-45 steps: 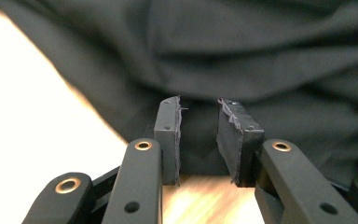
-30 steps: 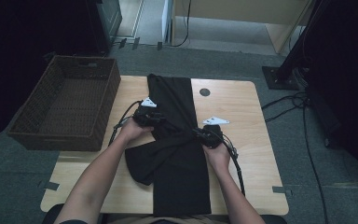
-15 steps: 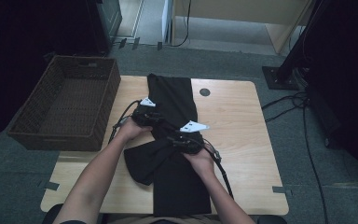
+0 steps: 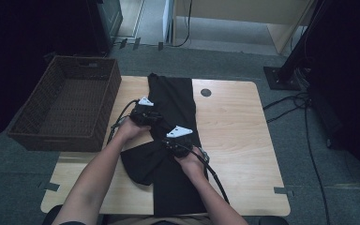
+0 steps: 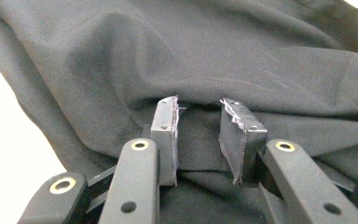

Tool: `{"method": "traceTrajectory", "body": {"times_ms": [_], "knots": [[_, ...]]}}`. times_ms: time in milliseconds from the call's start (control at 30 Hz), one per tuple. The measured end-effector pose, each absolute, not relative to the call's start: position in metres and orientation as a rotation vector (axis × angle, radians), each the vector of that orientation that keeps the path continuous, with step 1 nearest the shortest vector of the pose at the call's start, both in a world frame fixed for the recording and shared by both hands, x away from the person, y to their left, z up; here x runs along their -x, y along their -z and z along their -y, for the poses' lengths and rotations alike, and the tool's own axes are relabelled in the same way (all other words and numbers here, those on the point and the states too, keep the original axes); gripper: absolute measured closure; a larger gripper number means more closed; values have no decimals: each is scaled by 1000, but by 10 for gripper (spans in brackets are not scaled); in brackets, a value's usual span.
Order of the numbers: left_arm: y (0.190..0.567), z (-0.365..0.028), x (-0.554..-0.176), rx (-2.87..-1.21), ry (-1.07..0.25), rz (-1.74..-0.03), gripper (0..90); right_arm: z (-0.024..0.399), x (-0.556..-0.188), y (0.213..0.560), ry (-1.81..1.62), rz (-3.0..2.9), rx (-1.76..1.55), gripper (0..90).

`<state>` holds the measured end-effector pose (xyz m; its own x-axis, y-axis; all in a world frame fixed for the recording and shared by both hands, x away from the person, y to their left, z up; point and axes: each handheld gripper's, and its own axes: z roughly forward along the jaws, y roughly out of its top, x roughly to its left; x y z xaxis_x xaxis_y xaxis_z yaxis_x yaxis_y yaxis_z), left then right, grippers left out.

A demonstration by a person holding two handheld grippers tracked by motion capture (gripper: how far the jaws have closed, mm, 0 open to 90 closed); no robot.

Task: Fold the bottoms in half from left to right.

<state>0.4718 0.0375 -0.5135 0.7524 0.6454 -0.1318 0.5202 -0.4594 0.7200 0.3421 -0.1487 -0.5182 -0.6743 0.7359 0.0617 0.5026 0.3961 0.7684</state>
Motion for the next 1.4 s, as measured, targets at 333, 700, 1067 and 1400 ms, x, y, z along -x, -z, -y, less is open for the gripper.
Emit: {"method": "traceTrajectory", "body": {"times_ms": [333,700,1067,1400], "knots": [[514,-49,-474,-2139,-228,-922,715,192,-300,483,-1270,-2316,-1073,892],[513,-52,-474,-2132,-226,-949,713,257,-288,498,-1164,-2238,-1283,791],[513,-53,-475,-2117,-202,-968,708,196,-301,493,-1309,-2308,-1107,548],[512,-53,-477,-2123,-183,-974,706,150,-315,517,-1266,-2412,-1086,493]]}}
